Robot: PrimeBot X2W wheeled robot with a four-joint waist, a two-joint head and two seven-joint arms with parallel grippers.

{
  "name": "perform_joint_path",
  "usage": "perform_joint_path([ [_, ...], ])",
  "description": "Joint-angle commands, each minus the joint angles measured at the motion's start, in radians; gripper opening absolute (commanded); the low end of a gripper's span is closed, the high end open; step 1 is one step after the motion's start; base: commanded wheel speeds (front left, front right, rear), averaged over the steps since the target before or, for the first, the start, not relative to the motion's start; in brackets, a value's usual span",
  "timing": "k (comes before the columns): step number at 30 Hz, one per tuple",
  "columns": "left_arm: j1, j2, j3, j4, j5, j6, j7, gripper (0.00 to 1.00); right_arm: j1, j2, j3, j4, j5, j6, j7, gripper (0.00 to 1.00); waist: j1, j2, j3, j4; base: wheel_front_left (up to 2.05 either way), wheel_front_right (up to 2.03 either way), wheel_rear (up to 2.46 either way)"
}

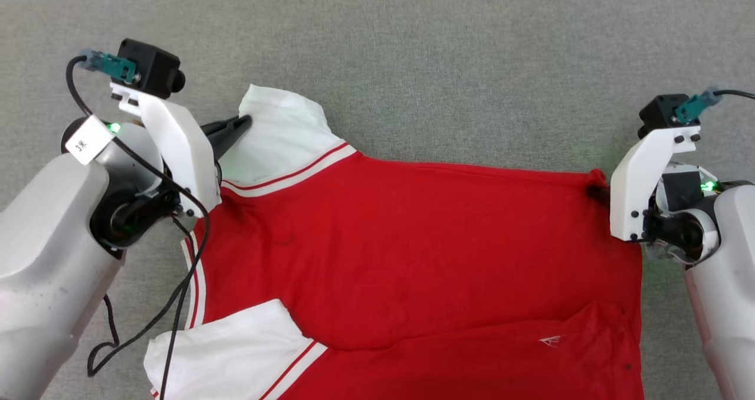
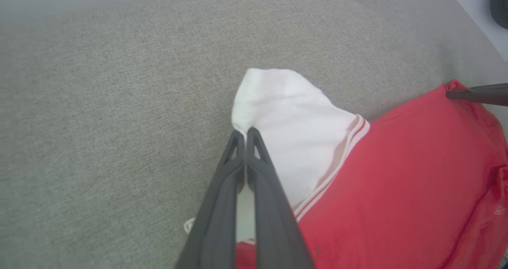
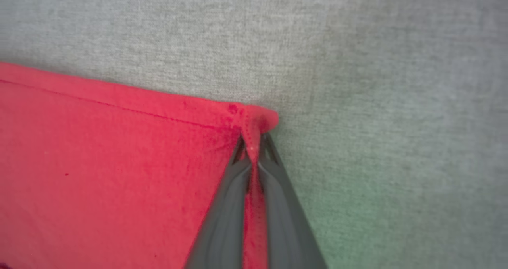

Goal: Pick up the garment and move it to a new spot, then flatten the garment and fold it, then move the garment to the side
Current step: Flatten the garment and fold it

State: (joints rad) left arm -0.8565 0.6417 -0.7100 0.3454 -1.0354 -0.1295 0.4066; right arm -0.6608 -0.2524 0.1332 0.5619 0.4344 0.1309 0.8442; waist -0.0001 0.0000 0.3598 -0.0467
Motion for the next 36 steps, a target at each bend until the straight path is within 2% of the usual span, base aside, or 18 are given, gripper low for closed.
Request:
perform_joint_path([
  [1,0.019,0.001,0.004,0.004,-0.006,-0.002,-0.016,0.00,0.031,0.005,-0.006,-0.002,0.011,-0.001,-0.017,0.00,0.0001,0.0000,-0.020,0.002,0.00,0.00,0.00],
  [4,0.042,-0.005,0.014,0.005,-0.025,-0.001,-0.048,0.00,0.045,-0.017,-0.030,-0.070,0.024,-0.001,-0.050,0.00,0.0001,0.0000,-0.050,0.009,0.00,0.00,0.00],
  [10,0.145,0.025,0.038,-0.010,-0.045,0.007,-0.131,0.00,0.169,-0.030,-0.070,-0.224,0.016,-0.001,-0.085,0.00,0.0001,0.0000,-0.119,0.015,0.00,0.00,0.00],
  [18,0.360,0.063,0.024,-0.113,-0.019,0.079,-0.252,0.00,0.409,0.007,-0.123,-0.396,-0.029,-0.001,-0.134,0.00,0.0001,0.0000,-0.186,0.038,0.00,0.00,0.00],
  [28,0.631,0.056,-0.006,-0.196,-0.073,0.156,-0.322,0.00,0.599,0.081,-0.200,-0.415,-0.067,-0.001,-0.203,0.00,0.0001,0.0000,-0.233,0.054,0.00,0.00,0.00],
  [34,0.708,0.022,-0.027,-0.160,-0.070,0.177,-0.369,0.00,0.670,0.119,-0.248,-0.372,-0.083,-0.001,-0.254,0.00,0.0001,0.0000,-0.243,0.055,0.00,0.00,0.00],
  [35,0.718,0.010,-0.029,-0.151,-0.080,0.175,-0.375,0.00,0.680,0.125,-0.252,-0.367,-0.081,-0.001,-0.263,0.20,0.0001,0.0000,-0.245,0.054,0.00,0.00,0.00],
  [36,0.724,0.002,-0.031,-0.139,-0.079,0.172,-0.384,0.02,0.692,0.131,-0.253,-0.358,-0.081,-0.001,-0.270,0.54,0.0001,0.0000,-0.247,0.054,0.00,0.00,0.00],
])
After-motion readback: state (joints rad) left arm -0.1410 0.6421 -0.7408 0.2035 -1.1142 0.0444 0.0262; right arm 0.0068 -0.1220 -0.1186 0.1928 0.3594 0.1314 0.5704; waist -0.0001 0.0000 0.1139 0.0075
